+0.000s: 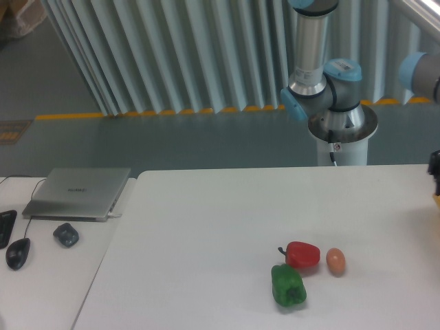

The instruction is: Place the triangular bread on the table

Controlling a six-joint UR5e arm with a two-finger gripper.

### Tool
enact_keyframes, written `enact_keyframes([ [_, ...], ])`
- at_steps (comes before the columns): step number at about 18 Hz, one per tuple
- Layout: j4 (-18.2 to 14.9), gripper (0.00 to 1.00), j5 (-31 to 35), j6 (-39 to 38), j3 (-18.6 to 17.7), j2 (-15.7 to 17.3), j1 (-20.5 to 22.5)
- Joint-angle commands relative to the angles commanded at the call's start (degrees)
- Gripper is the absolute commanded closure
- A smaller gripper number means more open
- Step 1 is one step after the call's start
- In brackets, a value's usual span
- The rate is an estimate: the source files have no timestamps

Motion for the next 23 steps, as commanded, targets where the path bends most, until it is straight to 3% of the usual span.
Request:
enact_keyframes([
  [8,0.26,0.0,3.07,14.25,-0.09,-3.33,2.64],
  [16,0.35,0.0,8.35,16.28,0.88,-6.59,2.65],
  [23,0.35,0.0,8.7,16.81,1.23,-8.0,1.41],
])
